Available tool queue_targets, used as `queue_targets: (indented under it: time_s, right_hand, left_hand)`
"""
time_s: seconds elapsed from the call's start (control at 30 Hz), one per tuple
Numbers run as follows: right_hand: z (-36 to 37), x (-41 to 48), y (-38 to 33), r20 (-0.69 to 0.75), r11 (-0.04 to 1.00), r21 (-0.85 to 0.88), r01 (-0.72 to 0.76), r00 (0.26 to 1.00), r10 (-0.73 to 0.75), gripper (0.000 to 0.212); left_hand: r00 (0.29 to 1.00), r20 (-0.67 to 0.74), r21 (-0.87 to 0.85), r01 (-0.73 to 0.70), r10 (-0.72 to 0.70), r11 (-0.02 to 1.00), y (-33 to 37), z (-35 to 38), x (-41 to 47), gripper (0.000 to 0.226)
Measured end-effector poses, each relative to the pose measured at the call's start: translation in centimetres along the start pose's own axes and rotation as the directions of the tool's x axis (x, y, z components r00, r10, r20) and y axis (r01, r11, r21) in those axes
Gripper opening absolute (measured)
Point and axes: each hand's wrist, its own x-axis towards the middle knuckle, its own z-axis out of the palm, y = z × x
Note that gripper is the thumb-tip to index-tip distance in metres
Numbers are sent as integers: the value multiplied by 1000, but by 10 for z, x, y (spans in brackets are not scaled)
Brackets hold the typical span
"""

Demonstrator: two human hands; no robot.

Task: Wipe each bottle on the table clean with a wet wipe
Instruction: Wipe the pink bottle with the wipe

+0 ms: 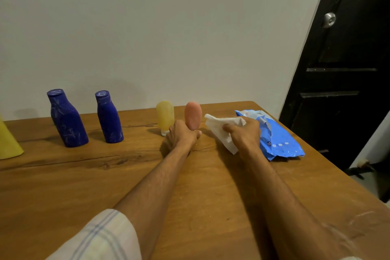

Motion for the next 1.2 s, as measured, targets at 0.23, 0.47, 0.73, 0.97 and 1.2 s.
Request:
queue_targets:
  time_s: [0.23,0.47,0.73,0.97,1.2]
  right_hand:
    - [4,-1,-1,-6,998,35,-47,999,47,33]
    - [7,-4,-4,-31,998,41,-53,998,55,24]
    - [1,-28,-22,-8,998,61,21,1000,-21,3]
    - [-4,-73,-50,24,983,151,101,994,-106,25]
    - [-1,-136,-63,102,933,350,80,987,-123,7]
  left_hand:
    - [998,-59,9,35,-35,999,2,3,4,41]
    - [998,-59,-89,-32,26,996,-3,-1,-4,37]
    - [994,-42,-154,-108,102,982,0,-29,-29,26]
    - [985,-52,-193,-169,162,967,1,-79,-67,20]
    - [966,-91,-290,-257,240,922,-22,-125,-114,18]
